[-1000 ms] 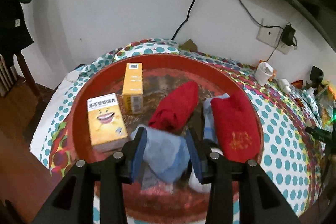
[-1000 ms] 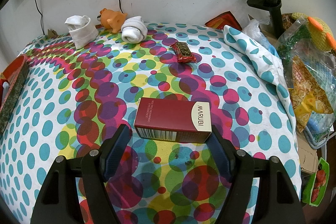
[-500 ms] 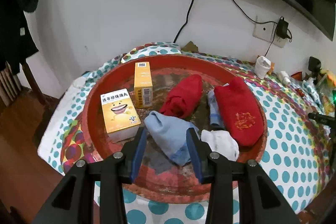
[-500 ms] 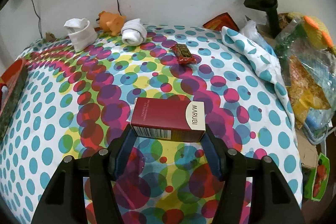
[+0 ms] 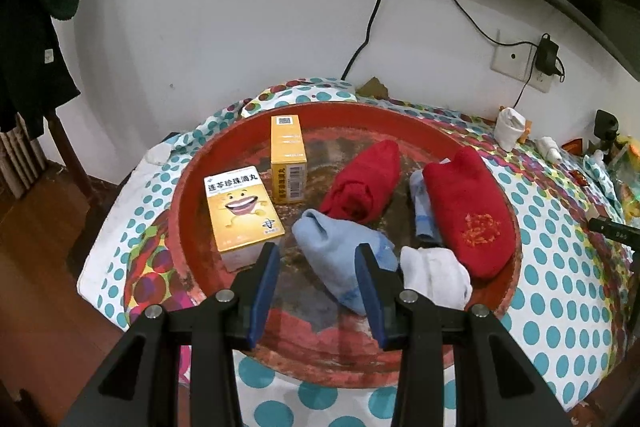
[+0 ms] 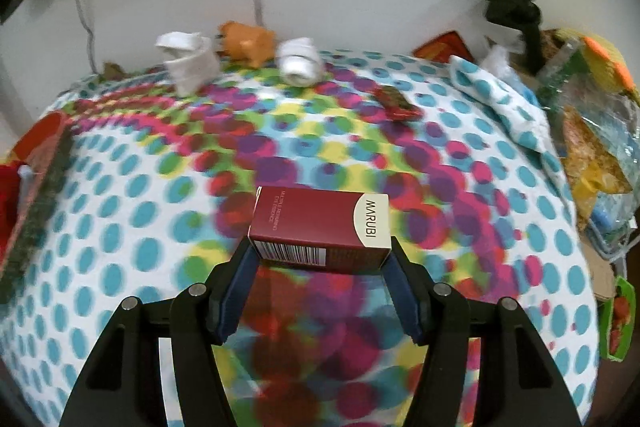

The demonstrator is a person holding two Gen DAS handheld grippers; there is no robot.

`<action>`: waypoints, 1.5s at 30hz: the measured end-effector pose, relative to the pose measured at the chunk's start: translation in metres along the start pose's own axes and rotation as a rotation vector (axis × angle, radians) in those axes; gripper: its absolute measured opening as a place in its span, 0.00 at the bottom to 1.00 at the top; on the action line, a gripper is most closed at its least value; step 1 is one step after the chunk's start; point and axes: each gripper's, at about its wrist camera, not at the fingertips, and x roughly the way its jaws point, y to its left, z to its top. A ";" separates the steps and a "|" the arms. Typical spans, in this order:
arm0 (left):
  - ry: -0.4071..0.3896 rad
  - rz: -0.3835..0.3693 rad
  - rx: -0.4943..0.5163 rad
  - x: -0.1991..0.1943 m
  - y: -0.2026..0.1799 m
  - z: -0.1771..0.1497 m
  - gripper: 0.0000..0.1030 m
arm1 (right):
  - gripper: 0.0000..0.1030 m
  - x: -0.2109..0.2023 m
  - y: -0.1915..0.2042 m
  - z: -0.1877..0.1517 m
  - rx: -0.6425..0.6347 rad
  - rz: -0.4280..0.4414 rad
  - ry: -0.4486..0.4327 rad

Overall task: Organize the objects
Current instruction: 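Lift left tool from the tray while right tool carries the MARUBI box toward it, then lower the MARUBI box into the red tray and open the right tool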

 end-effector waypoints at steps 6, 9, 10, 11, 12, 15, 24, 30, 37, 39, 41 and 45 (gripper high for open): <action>-0.010 0.023 -0.044 -0.001 0.014 0.002 0.39 | 0.57 -0.018 0.062 0.009 -0.083 0.110 -0.018; -0.004 0.016 -0.076 0.000 0.023 0.003 0.39 | 0.57 -0.032 0.101 0.013 -0.136 0.182 -0.031; -0.005 0.018 -0.085 0.000 0.027 0.003 0.39 | 0.58 -0.036 0.115 0.015 -0.155 0.205 -0.035; -0.003 0.018 -0.090 0.000 0.029 0.004 0.39 | 0.58 -0.041 0.131 0.016 -0.178 0.233 -0.040; 0.001 0.020 -0.092 0.001 0.030 0.004 0.39 | 0.58 -0.045 0.143 0.017 -0.194 0.253 -0.044; 0.007 0.039 -0.102 0.003 0.036 0.004 0.39 | 0.58 -0.057 0.185 0.019 -0.251 0.321 -0.053; 0.012 0.039 -0.131 0.002 0.052 0.005 0.39 | 0.58 -0.080 0.287 0.019 -0.408 0.440 -0.054; 0.003 0.039 -0.184 0.001 0.066 0.006 0.39 | 0.58 -0.076 0.331 0.008 -0.475 0.470 -0.029; 0.010 0.024 -0.209 0.003 0.071 0.006 0.39 | 0.58 -0.055 0.362 -0.004 -0.531 0.442 0.009; 0.006 0.026 -0.205 0.002 0.070 0.006 0.39 | 0.58 -0.046 0.366 -0.005 -0.538 0.425 0.021; 0.012 0.029 -0.193 0.004 0.068 0.006 0.39 | 0.58 -0.037 0.368 -0.005 -0.544 0.413 0.036; 0.012 0.030 -0.187 0.005 0.065 0.005 0.39 | 0.58 -0.027 0.368 -0.007 -0.550 0.390 0.047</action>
